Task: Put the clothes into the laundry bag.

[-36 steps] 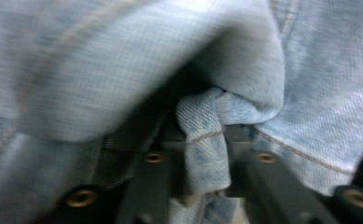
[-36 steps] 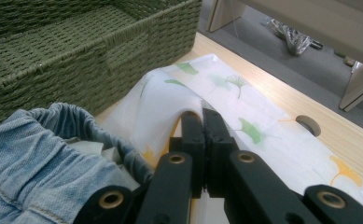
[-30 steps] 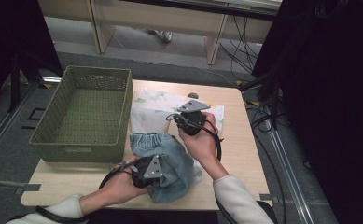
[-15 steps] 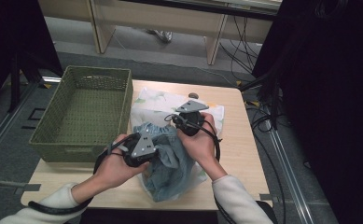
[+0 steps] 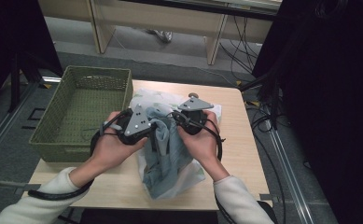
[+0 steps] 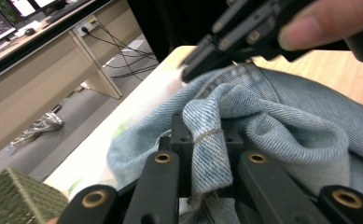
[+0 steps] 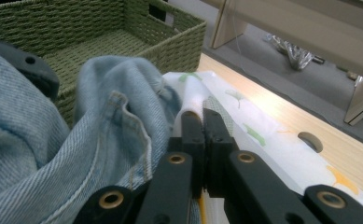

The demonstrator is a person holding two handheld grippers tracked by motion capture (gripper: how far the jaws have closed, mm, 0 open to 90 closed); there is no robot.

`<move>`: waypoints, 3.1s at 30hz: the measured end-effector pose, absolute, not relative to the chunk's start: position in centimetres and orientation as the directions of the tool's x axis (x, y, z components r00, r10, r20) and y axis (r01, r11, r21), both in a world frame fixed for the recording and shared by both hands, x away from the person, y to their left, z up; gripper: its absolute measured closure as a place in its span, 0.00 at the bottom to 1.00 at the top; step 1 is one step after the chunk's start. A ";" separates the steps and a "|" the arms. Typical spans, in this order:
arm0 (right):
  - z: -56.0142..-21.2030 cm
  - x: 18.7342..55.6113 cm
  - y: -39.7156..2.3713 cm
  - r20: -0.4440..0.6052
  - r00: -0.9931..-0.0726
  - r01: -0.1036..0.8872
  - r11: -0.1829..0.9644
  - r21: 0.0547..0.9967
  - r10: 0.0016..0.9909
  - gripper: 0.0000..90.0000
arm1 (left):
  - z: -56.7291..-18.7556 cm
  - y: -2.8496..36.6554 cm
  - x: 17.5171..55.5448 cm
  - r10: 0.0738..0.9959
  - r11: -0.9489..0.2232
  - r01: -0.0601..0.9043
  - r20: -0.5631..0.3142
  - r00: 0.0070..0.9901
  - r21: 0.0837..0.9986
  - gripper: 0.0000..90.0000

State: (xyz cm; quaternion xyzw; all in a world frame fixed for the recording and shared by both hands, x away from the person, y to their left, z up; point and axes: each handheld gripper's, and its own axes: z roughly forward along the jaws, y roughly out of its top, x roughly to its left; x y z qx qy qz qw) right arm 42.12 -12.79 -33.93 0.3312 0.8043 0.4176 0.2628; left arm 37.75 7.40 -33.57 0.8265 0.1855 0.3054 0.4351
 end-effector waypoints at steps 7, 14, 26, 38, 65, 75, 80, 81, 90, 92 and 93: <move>-34.6 42.3 -12.4 -0.133 -0.651 0.336 0.441 0.832 0.747 1.00 | -37.2 4.9 38.9 0.511 -0.599 0.060 0.324 0.796 0.798 0.90; -35.1 42.6 -12.8 -0.124 -0.641 0.352 0.433 0.830 0.757 1.00 | -40.3 2.9 40.7 0.517 -0.594 0.138 0.244 0.821 0.793 0.89; -35.5 43.5 -13.9 -0.114 -0.624 0.387 0.432 0.814 0.773 1.00 | -39.0 5.7 39.8 0.559 -0.574 0.136 0.265 0.786 0.808 0.31; -35.6 43.5 -13.7 -0.124 -0.624 0.386 0.442 0.809 0.772 1.00 | -40.1 8.9 41.0 0.555 -0.655 0.248 0.232 0.799 0.713 0.16; -35.7 43.6 -13.4 -0.135 -0.638 0.377 0.460 0.804 0.758 1.00 | -41.5 7.6 43.6 0.572 -0.650 0.312 0.175 0.801 0.693 0.92; -34.0 43.3 -12.9 -0.179 -0.612 0.297 0.434 0.850 0.770 1.00 | -35.3 10.4 40.7 0.645 -0.512 0.184 0.234 0.728 0.839 0.92; -33.9 43.2 -12.9 -0.177 -0.608 0.301 0.430 0.851 0.774 1.00 | -33.5 10.1 39.3 0.621 -0.525 0.087 0.312 0.719 0.846 0.92; -34.0 43.3 -12.8 -0.174 -0.608 0.305 0.431 0.849 0.774 1.00 | -33.5 9.8 39.1 0.585 -0.549 0.052 0.339 0.737 0.834 0.92; -34.9 43.4 -12.7 -0.145 -0.614 0.344 0.429 0.835 0.776 1.00 | -37.8 5.8 38.7 0.347 -0.631 -0.029 0.315 0.883 0.775 0.92; -34.9 43.6 -12.8 -0.149 -0.622 0.338 0.435 0.835 0.769 1.00 | -38.4 5.5 38.8 0.324 -0.631 -0.023 0.290 0.901 0.775 0.92; -34.9 43.6 -12.8 -0.149 -0.623 0.337 0.436 0.835 0.768 1.00 | -38.7 5.3 38.8 0.315 -0.631 -0.018 0.277 0.908 0.776 0.92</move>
